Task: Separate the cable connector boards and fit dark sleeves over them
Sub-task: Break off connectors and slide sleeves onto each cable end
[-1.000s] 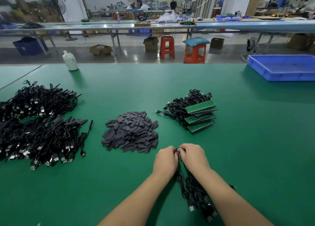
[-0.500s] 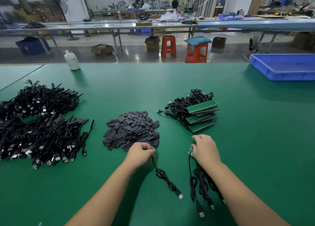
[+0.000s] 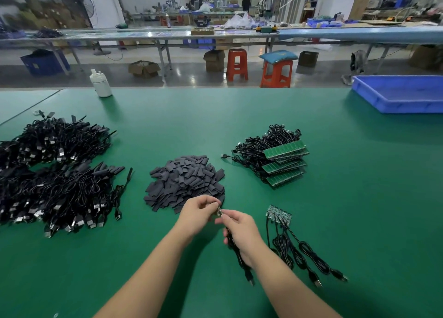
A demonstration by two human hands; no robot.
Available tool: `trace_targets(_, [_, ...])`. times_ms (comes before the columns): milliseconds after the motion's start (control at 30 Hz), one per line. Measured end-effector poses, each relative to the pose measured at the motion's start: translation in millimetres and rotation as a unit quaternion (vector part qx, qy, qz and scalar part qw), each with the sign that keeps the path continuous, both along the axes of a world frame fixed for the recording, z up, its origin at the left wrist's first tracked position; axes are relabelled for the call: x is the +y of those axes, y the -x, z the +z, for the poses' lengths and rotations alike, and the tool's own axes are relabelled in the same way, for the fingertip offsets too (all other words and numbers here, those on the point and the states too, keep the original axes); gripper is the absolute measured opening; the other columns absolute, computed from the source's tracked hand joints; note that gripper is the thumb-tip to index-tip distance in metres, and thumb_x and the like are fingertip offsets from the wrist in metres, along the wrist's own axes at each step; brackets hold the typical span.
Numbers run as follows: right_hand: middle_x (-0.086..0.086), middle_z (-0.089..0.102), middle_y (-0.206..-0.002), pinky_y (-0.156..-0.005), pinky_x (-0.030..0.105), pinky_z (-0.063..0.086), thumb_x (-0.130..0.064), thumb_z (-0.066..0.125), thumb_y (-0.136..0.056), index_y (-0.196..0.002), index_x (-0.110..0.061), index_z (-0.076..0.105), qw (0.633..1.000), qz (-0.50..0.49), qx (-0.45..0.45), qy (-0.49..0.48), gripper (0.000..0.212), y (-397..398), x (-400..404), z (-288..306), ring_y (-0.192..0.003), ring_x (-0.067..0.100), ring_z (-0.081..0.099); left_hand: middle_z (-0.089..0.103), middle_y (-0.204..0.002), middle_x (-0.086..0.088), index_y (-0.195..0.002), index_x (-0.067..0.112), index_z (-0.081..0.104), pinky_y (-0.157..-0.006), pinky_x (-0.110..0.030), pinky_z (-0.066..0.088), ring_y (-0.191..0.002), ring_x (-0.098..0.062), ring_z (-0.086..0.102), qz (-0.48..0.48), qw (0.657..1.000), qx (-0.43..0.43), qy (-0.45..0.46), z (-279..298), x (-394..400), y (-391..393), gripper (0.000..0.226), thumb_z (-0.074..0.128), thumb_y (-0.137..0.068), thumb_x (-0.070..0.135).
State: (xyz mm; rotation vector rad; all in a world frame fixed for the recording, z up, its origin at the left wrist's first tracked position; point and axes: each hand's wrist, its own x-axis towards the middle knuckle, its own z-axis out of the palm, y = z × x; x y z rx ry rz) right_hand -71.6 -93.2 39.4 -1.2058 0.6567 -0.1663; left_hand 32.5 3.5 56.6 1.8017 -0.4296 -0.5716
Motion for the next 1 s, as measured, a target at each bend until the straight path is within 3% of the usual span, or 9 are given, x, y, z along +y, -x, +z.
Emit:
trace_targets(100, [0.01, 0.072, -0.089, -0.043, 0.023, 0.042, -0.003, 0.059, -0.094, -0.107, -0.006, 0.068, 0.999, -0.029, 0.0, -0.043, 0.016, -2.5, 4.4, -2.5, -0.046, 0.008, 0.045, 0.075, -0.084, 0.0, -0.087, 0.018, 0.075, -0.081, -0.027, 0.05, -0.078, -0.01, 0.063, 0.009, 0.999, -0.022, -0.024, -5.8, 1.9, -3.6, 0.011, 0.065, -0.09, 0.012])
trace_targets(233, [0.011, 0.069, -0.089, -0.051, 0.028, 0.052, -0.007, 0.062, -0.095, -0.11, -0.003, 0.064, 0.999, -0.01, 0.003, -0.047, 0.016, -5.3, 7.5, -8.4, -0.05, 0.009, 0.051, 0.075, -0.084, 0.006, -0.085, 0.023, 0.075, -0.076, -0.017, 0.048, -0.083, -0.007, 0.066, -0.009, 0.998, -0.038, -0.049, -12.2, 5.2, -11.2, 0.01, 0.067, -0.089, 0.017])
trace_targets(333, [0.014, 0.068, -0.089, -0.059, 0.033, 0.059, -0.003, 0.059, -0.095, -0.099, -0.01, 0.061, 1.0, 0.002, 0.01, -0.011, 0.008, -9.2, 1.9, -12.2, -0.052, 0.012, 0.056, 0.074, -0.085, 0.009, -0.088, 0.024, 0.074, -0.078, -0.022, 0.049, -0.085, -0.011, 0.066, -0.002, 0.992, -0.087, -0.094, -15.6, 6.7, -21.7, 0.008, 0.066, -0.091, 0.024])
trace_targets(467, [0.012, 0.071, -0.085, -0.069, 0.037, 0.062, -0.003, 0.064, -0.092, -0.105, -0.009, 0.064, 0.996, -0.015, 0.027, 0.08, 0.014, -8.5, -15.5, -22.0, -0.059, 0.015, 0.067, 0.061, -0.107, 0.007, -0.11, 0.029, 0.068, -0.084, -0.029, 0.048, -0.095, -0.017, 0.062, 0.02, 0.93, -0.265, -0.255, -24.1, 14.7, -43.6, 0.02, 0.06, -0.094, 0.022])
trace_targets(600, [0.007, 0.074, -0.086, -0.073, 0.037, 0.062, -0.004, 0.062, -0.093, -0.121, -0.006, 0.064, 0.992, -0.008, 0.047, 0.113, 0.028, -5.9, -22.1, -33.6, -0.064, 0.017, 0.071, 0.052, -0.123, 0.006, -0.13, 0.033, 0.057, -0.08, -0.033, 0.05, -0.1, -0.023, 0.061, -0.013, 0.882, -0.326, -0.341, -31.5, 15.4, -58.9, 0.036, 0.056, -0.095, 0.024])
trace_targets(767, [0.007, 0.071, -0.088, -0.076, 0.035, 0.062, -0.004, 0.054, -0.097, -0.136, -0.006, 0.056, 0.989, 0.026, 0.053, 0.135, 0.038, -6.1, -23.0, -37.3, -0.062, 0.011, 0.067, 0.048, -0.113, 0.008, -0.119, 0.033, 0.064, -0.073, -0.029, 0.047, -0.092, -0.019, 0.06, -0.026, 0.875, -0.335, -0.348, -33.3, 9.9, -68.7, 0.028, 0.064, -0.091, 0.037])
trace_targets(900, [0.006, 0.071, -0.089, -0.07, 0.027, 0.06, -0.006, 0.054, -0.098, -0.13, -0.008, 0.06, 0.985, 0.06, 0.059, 0.149, 0.033, -4.7, -24.2, -35.9, -0.063, 0.01, 0.068, 0.045, -0.111, 0.009, -0.113, 0.032, 0.065, -0.071, -0.028, 0.048, -0.088, -0.016, 0.058, -0.033, 0.876, -0.338, -0.342, -34.1, 7.0, -71.1, 0.023, 0.064, -0.09, 0.038])
trace_targets(1000, [0.007, 0.072, -0.09, -0.068, 0.028, 0.06, -0.008, 0.056, -0.097, -0.123, -0.008, 0.063, 0.985, 0.069, 0.066, 0.147, 0.027, -4.2, -25.4, -34.4, -0.061, 0.013, 0.068, 0.047, -0.115, 0.008, -0.109, 0.03, 0.064, -0.071, -0.028, 0.048, -0.088, -0.016, 0.058, -0.039, 0.873, -0.359, -0.327, -31.5, 7.6, -69.8, 0.021, 0.063, -0.09, 0.036])
